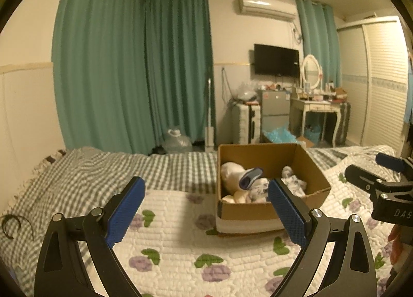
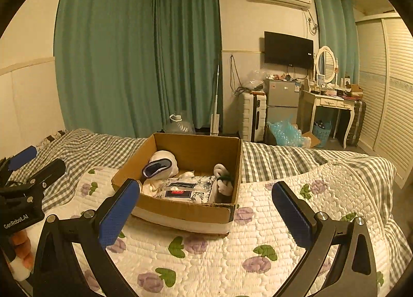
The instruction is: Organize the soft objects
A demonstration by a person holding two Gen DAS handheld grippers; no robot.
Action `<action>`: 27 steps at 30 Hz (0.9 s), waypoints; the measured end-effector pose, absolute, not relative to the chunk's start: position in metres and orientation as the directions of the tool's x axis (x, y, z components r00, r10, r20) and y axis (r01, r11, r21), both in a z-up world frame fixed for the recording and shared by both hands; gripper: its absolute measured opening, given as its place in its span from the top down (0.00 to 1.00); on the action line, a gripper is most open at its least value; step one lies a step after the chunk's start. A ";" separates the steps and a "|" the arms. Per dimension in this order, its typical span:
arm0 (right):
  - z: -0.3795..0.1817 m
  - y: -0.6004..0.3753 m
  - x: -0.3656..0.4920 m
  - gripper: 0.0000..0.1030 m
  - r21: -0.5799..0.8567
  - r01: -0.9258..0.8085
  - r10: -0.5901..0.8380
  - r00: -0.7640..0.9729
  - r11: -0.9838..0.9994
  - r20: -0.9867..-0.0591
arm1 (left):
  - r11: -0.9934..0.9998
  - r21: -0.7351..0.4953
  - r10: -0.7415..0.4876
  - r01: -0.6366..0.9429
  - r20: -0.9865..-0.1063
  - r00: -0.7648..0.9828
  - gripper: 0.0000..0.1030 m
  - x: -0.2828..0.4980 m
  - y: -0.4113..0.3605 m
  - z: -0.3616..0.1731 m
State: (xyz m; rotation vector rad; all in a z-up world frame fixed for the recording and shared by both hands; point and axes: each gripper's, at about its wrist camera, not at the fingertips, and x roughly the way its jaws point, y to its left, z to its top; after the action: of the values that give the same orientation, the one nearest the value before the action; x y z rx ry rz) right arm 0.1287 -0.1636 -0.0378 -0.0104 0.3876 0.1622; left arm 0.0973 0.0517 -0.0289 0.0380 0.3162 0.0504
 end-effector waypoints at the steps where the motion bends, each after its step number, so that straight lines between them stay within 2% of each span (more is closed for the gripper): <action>1: -0.038 -0.163 0.128 0.00 0.019 -0.160 0.156 0.914 0.987 -0.376 | 0.998 0.046 0.052 -0.040 -0.316 0.947 0.05 0.098 0.051 -0.030; 27: -0.040 -0.154 0.128 0.00 0.000 -0.167 0.154 0.909 0.986 -0.388 | 0.998 0.051 0.052 -0.037 -0.329 0.943 0.05 0.101 0.052 -0.034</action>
State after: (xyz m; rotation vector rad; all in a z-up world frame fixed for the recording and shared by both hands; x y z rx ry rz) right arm 0.1282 -0.1537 -0.0404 -0.0329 0.3977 0.1654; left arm 0.1013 0.0525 -0.0342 0.0444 0.3360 0.0456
